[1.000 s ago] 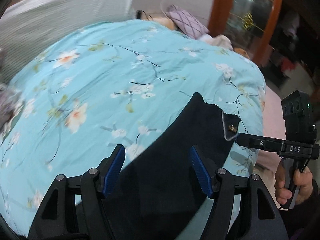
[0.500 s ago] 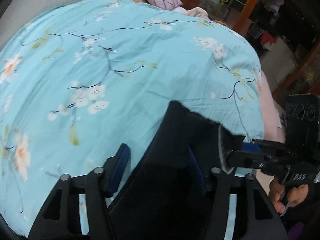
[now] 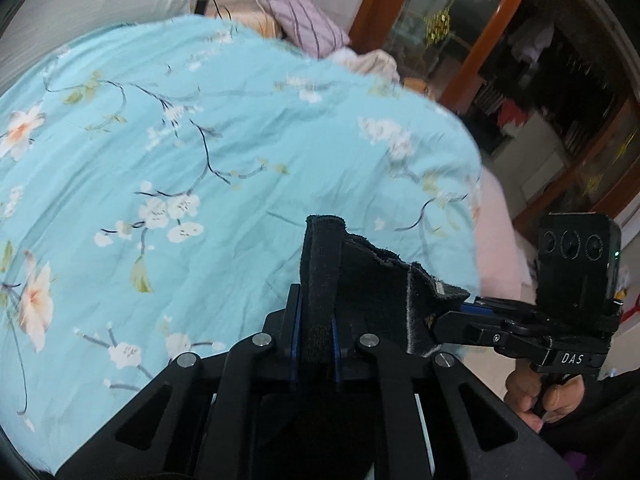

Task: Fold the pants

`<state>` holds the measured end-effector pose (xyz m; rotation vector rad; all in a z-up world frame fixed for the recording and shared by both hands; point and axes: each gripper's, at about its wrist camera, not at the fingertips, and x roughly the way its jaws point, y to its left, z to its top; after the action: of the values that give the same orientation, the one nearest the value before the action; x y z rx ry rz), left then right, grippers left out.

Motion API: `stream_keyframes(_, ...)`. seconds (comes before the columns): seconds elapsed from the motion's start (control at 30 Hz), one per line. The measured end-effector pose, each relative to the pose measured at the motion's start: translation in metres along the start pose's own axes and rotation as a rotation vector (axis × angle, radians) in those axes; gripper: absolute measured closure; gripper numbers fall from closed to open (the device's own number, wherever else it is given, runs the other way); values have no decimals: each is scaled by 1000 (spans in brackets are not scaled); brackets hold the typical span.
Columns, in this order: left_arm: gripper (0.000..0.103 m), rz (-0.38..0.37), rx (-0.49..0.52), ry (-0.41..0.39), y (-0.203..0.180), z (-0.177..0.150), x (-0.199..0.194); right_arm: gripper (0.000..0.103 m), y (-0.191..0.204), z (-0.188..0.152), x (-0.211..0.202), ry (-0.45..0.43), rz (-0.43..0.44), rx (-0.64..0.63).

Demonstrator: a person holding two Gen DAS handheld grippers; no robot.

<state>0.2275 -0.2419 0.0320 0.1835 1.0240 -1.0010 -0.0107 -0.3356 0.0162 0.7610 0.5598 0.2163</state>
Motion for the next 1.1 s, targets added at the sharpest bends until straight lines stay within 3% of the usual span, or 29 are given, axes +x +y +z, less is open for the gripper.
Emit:
stream_keyframes(0.2,93,3,-19,-89,-5,-11,-43,86,35,1,-5,-6,94,-70)
stream_keyframes(0.47,93,-10,-86,-194,2,-38,-91,86,78,-8,-3,14,157,-157)
stream_keyframes(0.77,93,-16,-186,-315,18,-87,-135,86,127,-34,20,102,268,-283)
stream_keyframes(1.1,93,1,-303,-370,48,-144,-163,86,156,-60,59,212,318,-338)
